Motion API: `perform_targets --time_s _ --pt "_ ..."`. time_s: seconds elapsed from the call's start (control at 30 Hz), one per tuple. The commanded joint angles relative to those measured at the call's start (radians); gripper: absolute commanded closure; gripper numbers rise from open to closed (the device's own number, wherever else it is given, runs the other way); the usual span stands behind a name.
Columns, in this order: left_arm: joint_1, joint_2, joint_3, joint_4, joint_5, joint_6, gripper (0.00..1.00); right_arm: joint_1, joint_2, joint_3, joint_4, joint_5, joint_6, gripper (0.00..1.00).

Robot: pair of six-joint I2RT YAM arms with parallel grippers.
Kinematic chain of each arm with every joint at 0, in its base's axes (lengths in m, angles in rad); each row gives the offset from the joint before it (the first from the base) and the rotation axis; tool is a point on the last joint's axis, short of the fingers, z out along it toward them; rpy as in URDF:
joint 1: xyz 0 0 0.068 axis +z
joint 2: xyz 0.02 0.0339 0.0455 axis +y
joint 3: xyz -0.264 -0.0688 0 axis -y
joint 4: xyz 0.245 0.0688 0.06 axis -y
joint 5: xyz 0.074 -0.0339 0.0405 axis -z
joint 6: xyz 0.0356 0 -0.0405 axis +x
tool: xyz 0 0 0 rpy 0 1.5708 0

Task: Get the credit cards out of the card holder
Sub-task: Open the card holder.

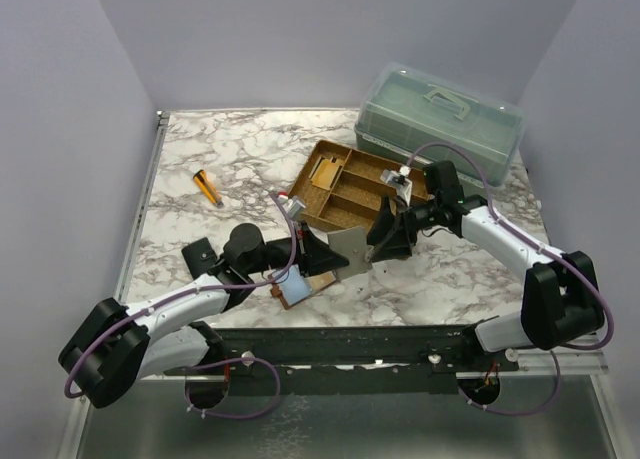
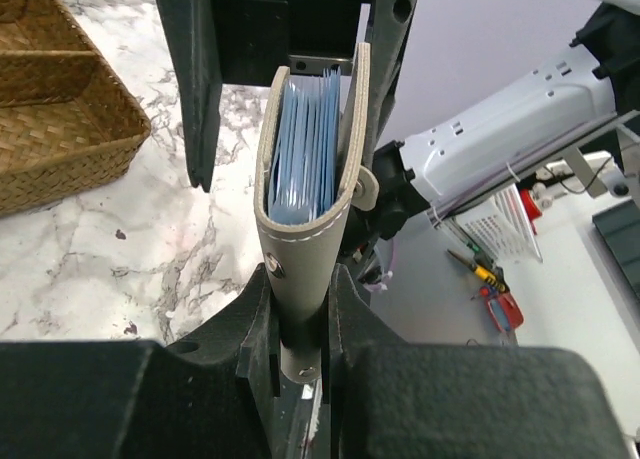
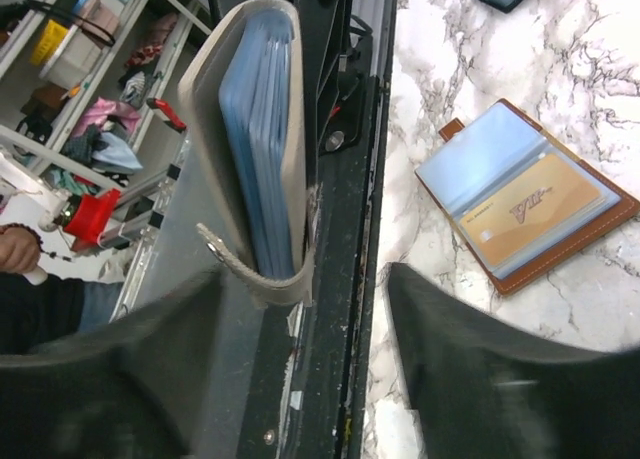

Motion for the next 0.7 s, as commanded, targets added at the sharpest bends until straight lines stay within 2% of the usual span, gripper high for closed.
perform_targets --time_s 0.0,0.1,0.23,0.3,0.4,0.53,0.67 --pt "0.023 0.027 0.050 0.030 0.064 0.046 1.00 0.006 -0.057 0.043 -0.040 -0.003 -0.030 0.17" --pt "0.023 0.029 0.068 -0.034 0.040 0.070 1.00 -0.013 -0.089 0.040 0.017 0.079 0.055 0.12" --pt "0.023 0.032 0.085 -0.117 0.061 0.125 1.00 -0.044 -0.076 0.029 0.071 0.010 0.146 0.12" --pt "0.023 0.042 0.090 -0.118 0.084 0.141 1.00 -0.044 -0.074 0.001 0.156 -0.012 0.217 0.13" --pt "0.023 0.068 0.114 -0.118 0.123 0.151 1.00 -0.044 -0.057 -0.012 0.211 -0.041 0.283 0.18" --pt "0.022 0.076 0.136 -0.118 0.152 0.163 1.00 -0.044 -0.049 -0.011 0.221 -0.051 0.291 0.31" --pt "0.022 0.060 0.133 -0.118 0.150 0.184 1.00 -0.045 -0.069 -0.022 0.238 -0.041 0.306 0.32"
